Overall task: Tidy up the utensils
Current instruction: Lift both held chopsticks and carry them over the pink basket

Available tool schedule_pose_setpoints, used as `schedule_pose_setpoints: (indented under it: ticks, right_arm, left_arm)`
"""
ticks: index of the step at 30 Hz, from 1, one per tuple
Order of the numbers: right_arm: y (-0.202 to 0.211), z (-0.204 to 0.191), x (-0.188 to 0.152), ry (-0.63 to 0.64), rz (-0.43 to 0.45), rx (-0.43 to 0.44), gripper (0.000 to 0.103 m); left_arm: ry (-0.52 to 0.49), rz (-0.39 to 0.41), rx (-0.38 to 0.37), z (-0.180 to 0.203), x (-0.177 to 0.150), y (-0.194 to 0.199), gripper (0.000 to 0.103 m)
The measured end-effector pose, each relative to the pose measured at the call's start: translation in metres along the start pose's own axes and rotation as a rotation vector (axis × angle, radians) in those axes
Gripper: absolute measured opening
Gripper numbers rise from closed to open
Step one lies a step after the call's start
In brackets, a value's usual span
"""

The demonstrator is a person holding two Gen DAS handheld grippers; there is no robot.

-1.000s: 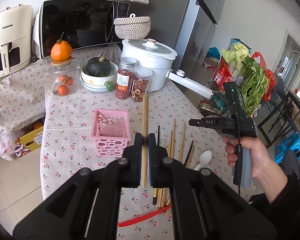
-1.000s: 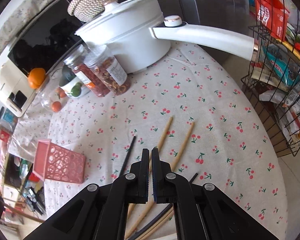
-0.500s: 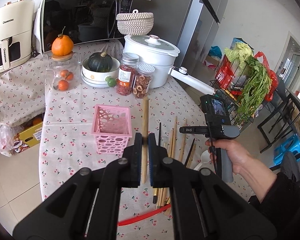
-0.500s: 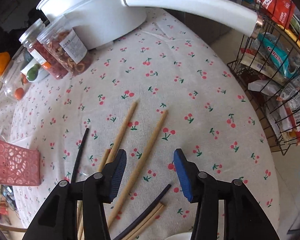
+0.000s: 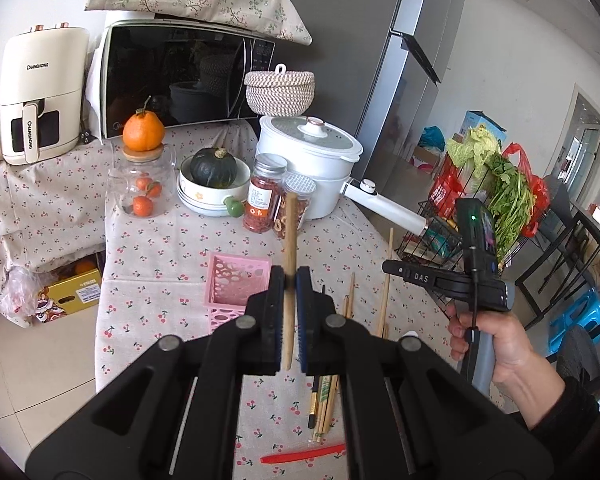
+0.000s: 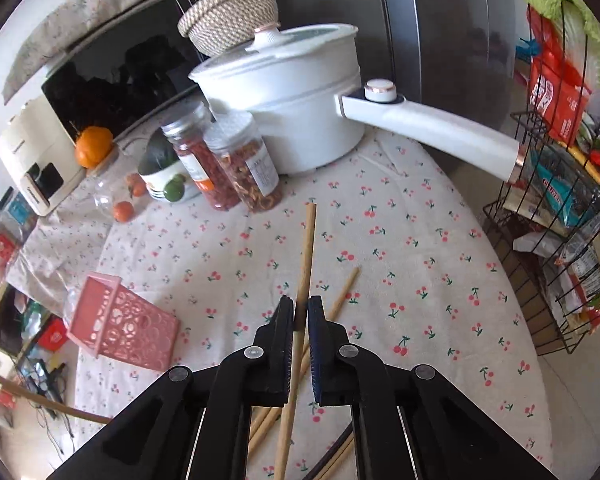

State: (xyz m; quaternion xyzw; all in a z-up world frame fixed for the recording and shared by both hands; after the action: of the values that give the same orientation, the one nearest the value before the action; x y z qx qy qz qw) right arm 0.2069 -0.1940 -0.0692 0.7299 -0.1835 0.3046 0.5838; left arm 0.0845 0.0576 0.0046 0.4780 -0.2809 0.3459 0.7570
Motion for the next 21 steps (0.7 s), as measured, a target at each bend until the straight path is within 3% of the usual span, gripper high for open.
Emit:
schedule_pose_setpoints:
  ticks: [5, 11, 18, 21]
  right_arm:
    - [0.052, -0.023, 0.005, 0.071, 0.118, 0.028, 0.006]
    - [0.081, -0.036, 0.012, 0.081, 0.222, 0.069, 0.006]
    - [0.079, -0.045, 0.020, 0.075, 0.244, 0.107, 0.006]
    - [0.075, -0.051, 0.020, 0.084, 0.240, 0.118, 0.006]
  left_arm:
    - [-0.004, 0.167, -0.020, 0.003, 0.020, 0.025, 0.007]
    - [-0.038, 0.351, 0.007, 0.000, 0.041, 0.033, 0.007]
    - [-0.049, 0.372, 0.063, -0.010, 0.044, 0.000, 0.007]
    - [-0.061, 0.341, 0.087, -0.013, 0.042, -0.018, 0.007]
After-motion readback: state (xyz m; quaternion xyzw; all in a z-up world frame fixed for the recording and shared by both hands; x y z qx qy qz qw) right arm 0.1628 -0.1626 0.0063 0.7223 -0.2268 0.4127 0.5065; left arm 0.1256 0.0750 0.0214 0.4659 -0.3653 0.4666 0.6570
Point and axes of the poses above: each gripper's, at about its wrist camera, not at the fingertips, and y roughly against the way its jaws point, z to its right, x to its top, the point moved 2 cm from there along -y, roughly the way its jaws point, and after that the axes turned 9 degrees about y, right-handed, at the moved point
